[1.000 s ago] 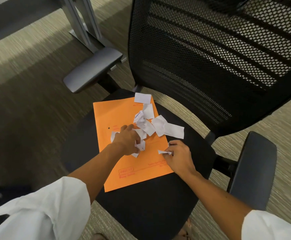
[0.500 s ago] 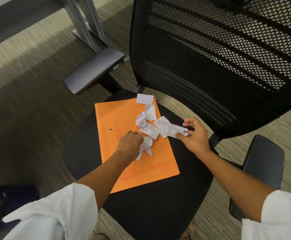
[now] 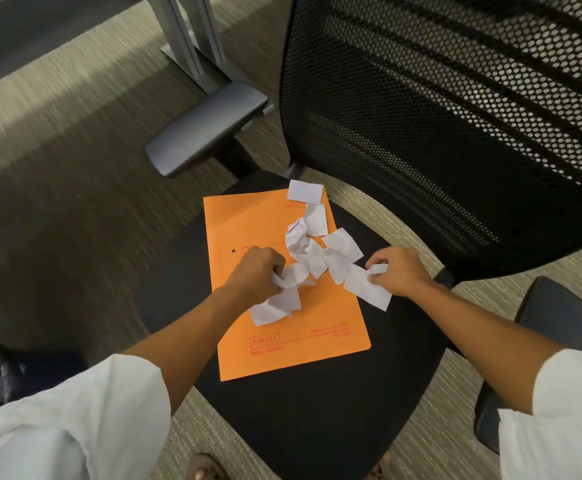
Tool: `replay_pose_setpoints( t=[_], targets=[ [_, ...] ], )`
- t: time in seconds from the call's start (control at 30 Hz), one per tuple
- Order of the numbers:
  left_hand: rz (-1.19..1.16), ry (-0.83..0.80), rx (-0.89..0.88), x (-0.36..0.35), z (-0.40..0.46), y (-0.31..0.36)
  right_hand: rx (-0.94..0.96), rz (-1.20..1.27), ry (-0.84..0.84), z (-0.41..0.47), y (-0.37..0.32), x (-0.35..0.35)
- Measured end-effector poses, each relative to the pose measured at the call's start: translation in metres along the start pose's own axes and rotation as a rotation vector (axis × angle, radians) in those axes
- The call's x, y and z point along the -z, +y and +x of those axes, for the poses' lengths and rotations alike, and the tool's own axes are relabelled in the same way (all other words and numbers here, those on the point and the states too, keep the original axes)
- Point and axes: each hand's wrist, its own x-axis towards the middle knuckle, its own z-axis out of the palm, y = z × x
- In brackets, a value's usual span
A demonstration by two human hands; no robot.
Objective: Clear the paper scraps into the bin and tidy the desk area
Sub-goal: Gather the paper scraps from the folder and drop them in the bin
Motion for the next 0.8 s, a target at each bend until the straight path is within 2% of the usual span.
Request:
replay_pose_setpoints(
  t=[0.13, 0.27, 0.33, 0.63, 0.8],
  targets=[
    [-0.076, 0.041, 0.016, 0.022, -0.005, -0.006, -0.013, 0.146, -0.106, -0.008, 0.004, 0.014],
    [-0.168, 0.084, 0.071, 0.046, -0.011, -0.014, -0.108, 0.501, -0.160, -0.001, -0.015, 0.029],
    [-0.204, 0.113, 0.106, 0.052, -0.013, -0.018, -0.127, 0.586, -0.158, 0.009, -0.030, 0.027],
    [-0.374, 0.201, 0.166, 0.048, -0.032, -0.040, 0.065, 0.034, 0.077, 0.026, -0.053, -0.028],
    [-0.425, 0.181, 0.159, 0.056, -0.040, -0.049, 0.005, 0.064, 0.169, 0.017, -0.046, -0.037]
  ],
)
